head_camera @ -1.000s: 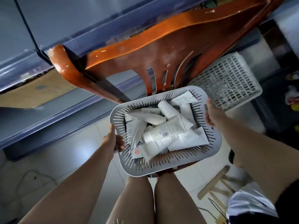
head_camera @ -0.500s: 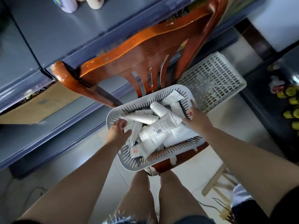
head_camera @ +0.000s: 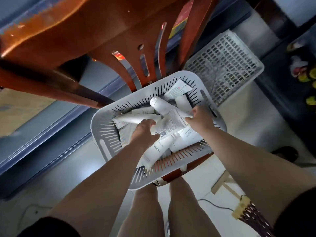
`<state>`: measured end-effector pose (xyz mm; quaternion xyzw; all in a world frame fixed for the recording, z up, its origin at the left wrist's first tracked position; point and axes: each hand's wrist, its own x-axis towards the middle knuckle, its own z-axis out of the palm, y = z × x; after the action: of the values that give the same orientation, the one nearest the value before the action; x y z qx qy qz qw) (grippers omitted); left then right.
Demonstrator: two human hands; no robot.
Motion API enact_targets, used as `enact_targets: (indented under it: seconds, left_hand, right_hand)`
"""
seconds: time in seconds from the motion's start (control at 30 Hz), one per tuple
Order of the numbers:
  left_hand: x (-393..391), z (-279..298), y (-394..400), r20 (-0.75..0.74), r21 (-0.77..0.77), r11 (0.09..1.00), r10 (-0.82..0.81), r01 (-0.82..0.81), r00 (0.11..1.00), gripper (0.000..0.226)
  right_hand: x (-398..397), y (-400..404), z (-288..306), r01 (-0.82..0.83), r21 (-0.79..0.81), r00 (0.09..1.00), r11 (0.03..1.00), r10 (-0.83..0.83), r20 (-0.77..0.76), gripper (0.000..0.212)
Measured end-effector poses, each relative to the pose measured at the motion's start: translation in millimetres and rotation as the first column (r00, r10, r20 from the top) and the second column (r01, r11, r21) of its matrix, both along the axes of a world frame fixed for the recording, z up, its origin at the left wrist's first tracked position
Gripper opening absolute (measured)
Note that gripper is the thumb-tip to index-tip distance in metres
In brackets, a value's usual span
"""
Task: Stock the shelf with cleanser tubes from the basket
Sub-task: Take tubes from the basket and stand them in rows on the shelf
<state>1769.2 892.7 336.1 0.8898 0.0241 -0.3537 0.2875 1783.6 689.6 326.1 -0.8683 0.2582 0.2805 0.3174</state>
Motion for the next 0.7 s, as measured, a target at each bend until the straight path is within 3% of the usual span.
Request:
enact_targets:
  seconds: [0.1,0.2,0.3,0.4,0.5,0.57,0.63,0.7]
  left_hand:
    - [0,-13,-10,0.004,-0.003,1.000,-0.021,0.021,1.000,0.054]
    - [-3,-23,-20,0.012,0.107,0.984,-0.148,0.146,0.989,0.066]
    - [-6,-26,-32,0.007,0.290,0.918,-0.284,0.270,0.959,0.077]
    - [-10,-26,-39,0.046,0.317,0.914,-0.279,0.251,0.959,0.072]
    - [-6,-17,-29,0.042,0.201,0.955,-0.231,0.219,0.972,0.067]
    - [-1,-1,-18,-0.021,0.059,0.991,-0.123,0.124,0.992,0.057]
    - [4,18,-5,-0.131,-0.152,0.980,0.108,-0.128,0.985,0.033]
    - [9,39,6,-0.259,-0.290,0.873,0.323,-0.392,0.910,0.021]
  right_hand:
    - [1,-1,-9,0.000,0.008,0.994,1.000,0.000,-0.112,0.011]
    - [-1,0,-17,-0.019,0.017,0.995,1.000,0.021,-0.095,0.034]
    - [-7,3,-17,0.029,0.040,0.999,0.999,-0.029,0.020,0.035]
    - [-10,3,-15,0.038,0.029,0.992,0.999,-0.041,0.122,0.034]
    - [-7,4,-8,0.044,-0.023,0.976,0.999,-0.038,0.214,0.034]
    - [-4,6,2,-0.005,-0.042,0.961,0.999,0.016,0.276,0.023]
    - [2,9,16,-0.046,-0.062,0.944,0.997,0.064,0.325,0.018]
    - [9,10,35,-0.082,-0.114,0.925,0.990,0.118,0.361,0.021]
